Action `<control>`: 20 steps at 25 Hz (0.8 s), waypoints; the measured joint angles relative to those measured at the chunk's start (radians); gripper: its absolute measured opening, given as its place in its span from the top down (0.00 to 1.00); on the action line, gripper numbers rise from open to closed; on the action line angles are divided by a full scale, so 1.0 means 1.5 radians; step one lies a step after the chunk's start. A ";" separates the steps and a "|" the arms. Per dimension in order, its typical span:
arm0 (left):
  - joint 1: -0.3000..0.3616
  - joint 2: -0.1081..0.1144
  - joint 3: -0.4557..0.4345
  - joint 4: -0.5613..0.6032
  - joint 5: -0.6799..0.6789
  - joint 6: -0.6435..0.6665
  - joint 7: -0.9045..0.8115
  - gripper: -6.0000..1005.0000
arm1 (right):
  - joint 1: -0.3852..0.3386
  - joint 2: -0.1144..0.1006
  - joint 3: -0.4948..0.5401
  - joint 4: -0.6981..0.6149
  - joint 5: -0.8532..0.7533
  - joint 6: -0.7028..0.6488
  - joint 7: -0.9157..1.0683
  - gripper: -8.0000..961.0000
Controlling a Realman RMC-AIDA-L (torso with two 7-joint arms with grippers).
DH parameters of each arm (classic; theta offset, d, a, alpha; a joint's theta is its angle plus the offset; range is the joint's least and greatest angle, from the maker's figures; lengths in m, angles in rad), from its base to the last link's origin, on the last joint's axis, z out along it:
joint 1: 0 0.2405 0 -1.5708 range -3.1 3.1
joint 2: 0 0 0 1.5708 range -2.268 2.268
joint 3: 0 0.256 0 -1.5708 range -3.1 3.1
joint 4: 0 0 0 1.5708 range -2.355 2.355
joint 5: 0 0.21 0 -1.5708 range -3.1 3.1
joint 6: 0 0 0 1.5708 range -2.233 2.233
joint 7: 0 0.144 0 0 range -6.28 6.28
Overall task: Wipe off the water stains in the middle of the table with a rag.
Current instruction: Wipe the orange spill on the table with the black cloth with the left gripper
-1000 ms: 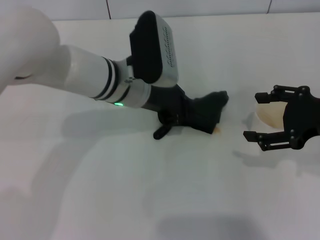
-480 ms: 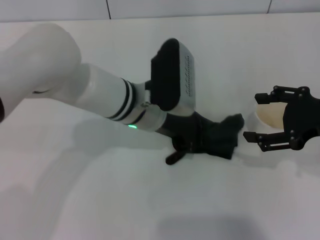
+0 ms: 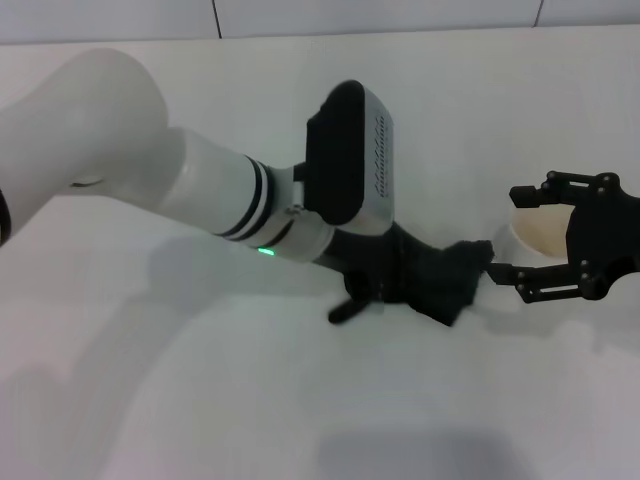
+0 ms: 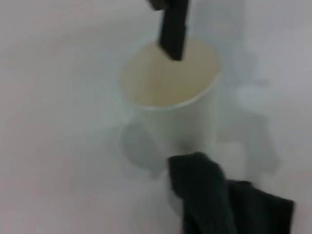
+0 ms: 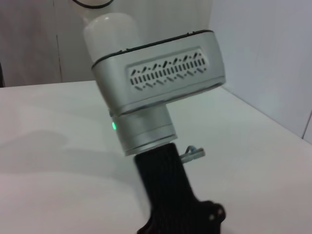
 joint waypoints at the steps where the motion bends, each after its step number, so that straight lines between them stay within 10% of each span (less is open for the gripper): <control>1: -0.001 0.001 -0.002 -0.003 0.001 -0.008 0.000 0.89 | 0.000 0.000 0.000 0.000 0.000 0.000 0.000 0.10; 20: 0.016 0.004 -0.174 -0.035 0.121 -0.049 -0.003 0.89 | -0.001 0.000 -0.004 0.001 0.001 0.000 0.000 0.10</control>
